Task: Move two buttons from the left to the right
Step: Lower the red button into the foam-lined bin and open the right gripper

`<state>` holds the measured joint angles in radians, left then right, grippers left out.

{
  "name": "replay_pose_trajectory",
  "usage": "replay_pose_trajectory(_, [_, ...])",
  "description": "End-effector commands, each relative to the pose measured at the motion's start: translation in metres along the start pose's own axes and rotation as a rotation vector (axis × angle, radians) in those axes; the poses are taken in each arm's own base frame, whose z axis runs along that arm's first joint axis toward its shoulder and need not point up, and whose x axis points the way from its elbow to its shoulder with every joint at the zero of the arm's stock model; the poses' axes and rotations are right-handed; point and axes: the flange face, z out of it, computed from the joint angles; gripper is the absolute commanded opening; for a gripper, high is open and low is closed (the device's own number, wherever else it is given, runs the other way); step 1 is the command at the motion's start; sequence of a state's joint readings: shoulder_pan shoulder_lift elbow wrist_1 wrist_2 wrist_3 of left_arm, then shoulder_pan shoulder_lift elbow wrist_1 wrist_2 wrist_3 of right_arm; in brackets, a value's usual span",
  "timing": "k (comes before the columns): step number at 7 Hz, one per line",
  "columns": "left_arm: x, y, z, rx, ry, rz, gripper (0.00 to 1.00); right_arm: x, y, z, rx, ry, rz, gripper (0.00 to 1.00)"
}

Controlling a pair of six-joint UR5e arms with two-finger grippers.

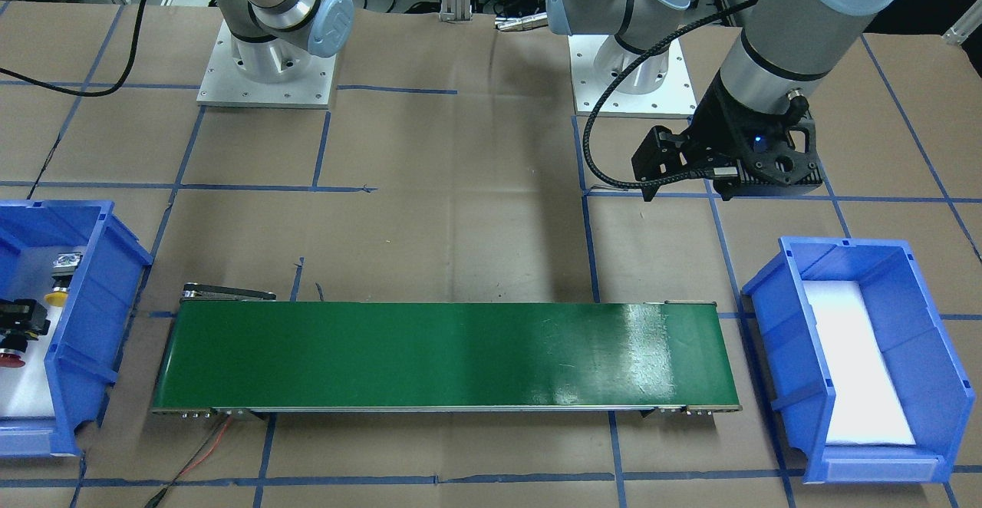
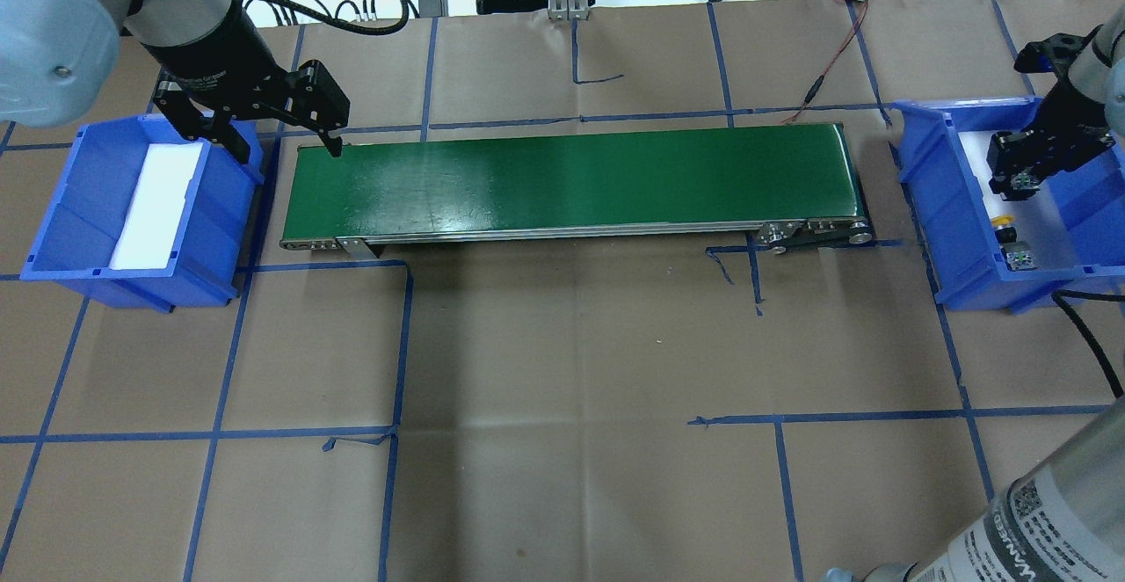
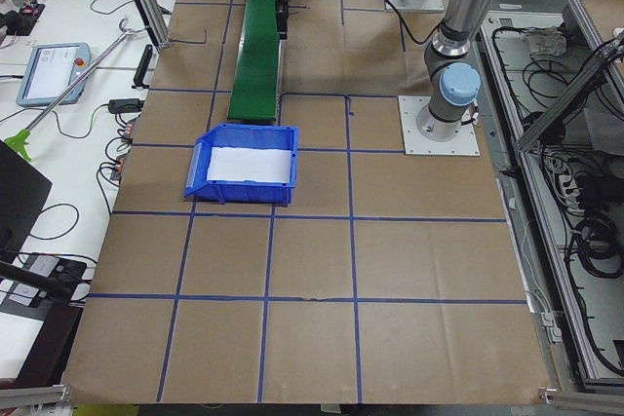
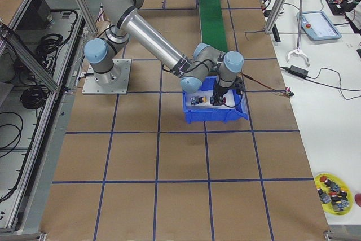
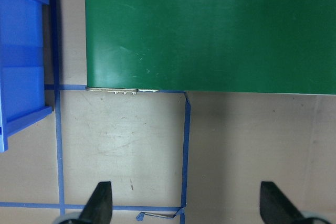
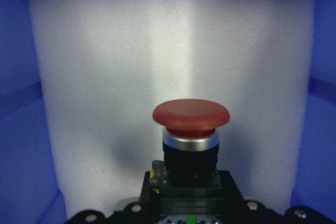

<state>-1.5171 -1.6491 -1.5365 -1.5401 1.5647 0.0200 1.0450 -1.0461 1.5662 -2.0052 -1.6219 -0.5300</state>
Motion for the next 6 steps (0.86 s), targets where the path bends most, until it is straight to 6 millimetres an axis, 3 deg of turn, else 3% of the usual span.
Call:
replay_pose_trajectory(1, [0.000,0.000,-0.001,0.001,0.000,0.000,1.00,-0.001,-0.007,0.011,0.006,-0.013,-0.002,0.41])
replay_pose_trajectory(2, [0.000,0.000,-0.001,0.001,0.000,0.000,1.00,-0.003,-0.014,0.008,0.079,-0.021,-0.002,0.94])
replay_pose_trajectory(4, [0.000,0.000,-0.001,0.001,0.000,0.000,1.00,-0.006,-0.016,0.000,0.113,-0.041,-0.008,0.99])
replay_pose_trajectory(6, [0.000,0.000,-0.001,0.001,0.000,0.000,1.00,-0.006,-0.011,-0.032,0.144,-0.003,-0.003,0.99])
